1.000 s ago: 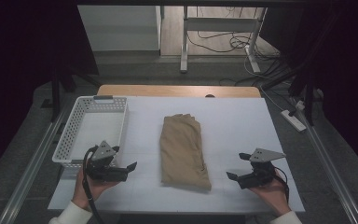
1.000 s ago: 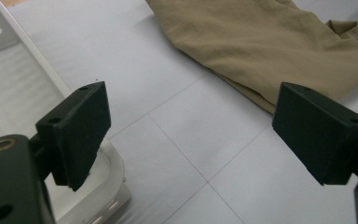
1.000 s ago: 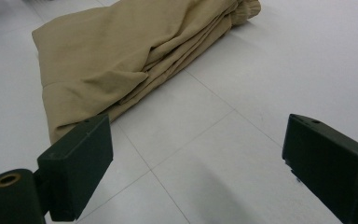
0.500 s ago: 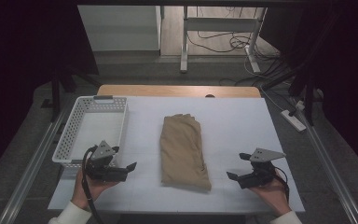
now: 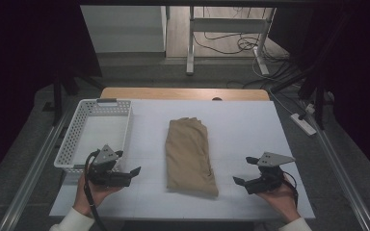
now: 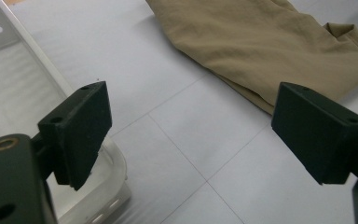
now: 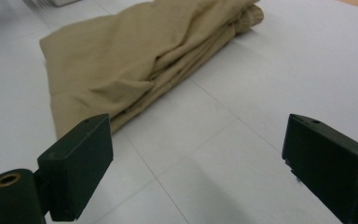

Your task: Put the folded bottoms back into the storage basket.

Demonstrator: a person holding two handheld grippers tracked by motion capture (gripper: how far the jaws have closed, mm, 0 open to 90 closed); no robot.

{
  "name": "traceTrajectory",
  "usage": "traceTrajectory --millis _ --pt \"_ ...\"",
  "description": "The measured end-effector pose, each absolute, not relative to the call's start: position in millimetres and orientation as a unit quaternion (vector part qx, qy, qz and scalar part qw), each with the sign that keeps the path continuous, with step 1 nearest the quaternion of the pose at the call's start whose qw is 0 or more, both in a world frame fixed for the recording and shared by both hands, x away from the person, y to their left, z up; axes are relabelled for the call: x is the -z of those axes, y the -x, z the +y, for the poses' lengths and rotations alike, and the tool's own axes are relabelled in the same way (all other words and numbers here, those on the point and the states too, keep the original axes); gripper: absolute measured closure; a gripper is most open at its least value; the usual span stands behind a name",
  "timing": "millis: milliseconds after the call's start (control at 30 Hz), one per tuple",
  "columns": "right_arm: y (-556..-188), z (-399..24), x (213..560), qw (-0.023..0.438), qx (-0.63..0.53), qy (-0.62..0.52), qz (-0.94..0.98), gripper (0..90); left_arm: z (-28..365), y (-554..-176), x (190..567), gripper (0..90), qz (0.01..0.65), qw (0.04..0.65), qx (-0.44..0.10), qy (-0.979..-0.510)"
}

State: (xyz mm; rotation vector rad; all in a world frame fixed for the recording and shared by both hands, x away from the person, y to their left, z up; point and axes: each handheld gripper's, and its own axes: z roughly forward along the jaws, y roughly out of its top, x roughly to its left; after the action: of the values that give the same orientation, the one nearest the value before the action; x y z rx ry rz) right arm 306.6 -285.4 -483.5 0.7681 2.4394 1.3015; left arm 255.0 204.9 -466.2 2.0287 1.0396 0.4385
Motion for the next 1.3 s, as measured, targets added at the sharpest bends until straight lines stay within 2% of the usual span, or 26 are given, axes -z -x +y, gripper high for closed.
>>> traceTrajectory --millis 133,500,1300 --pt "-308.1 -279.7 476.9 0.122 -0.468 -0.258 0.836 8.4 204.5 -255.8 466.5 12.8 0.411 0.397 -0.171 -0.802" --pt "-305.3 -261.9 463.4 0.126 -0.473 -0.234 0.840 8.4 203.6 -257.5 465.6 12.6 0.409 0.399 -0.169 -0.803" --pt "-307.4 -222.4 457.0 0.100 -0.458 -0.192 0.862 8.4 203.0 -255.6 462.0 12.6 0.406 0.406 -0.170 -0.801"
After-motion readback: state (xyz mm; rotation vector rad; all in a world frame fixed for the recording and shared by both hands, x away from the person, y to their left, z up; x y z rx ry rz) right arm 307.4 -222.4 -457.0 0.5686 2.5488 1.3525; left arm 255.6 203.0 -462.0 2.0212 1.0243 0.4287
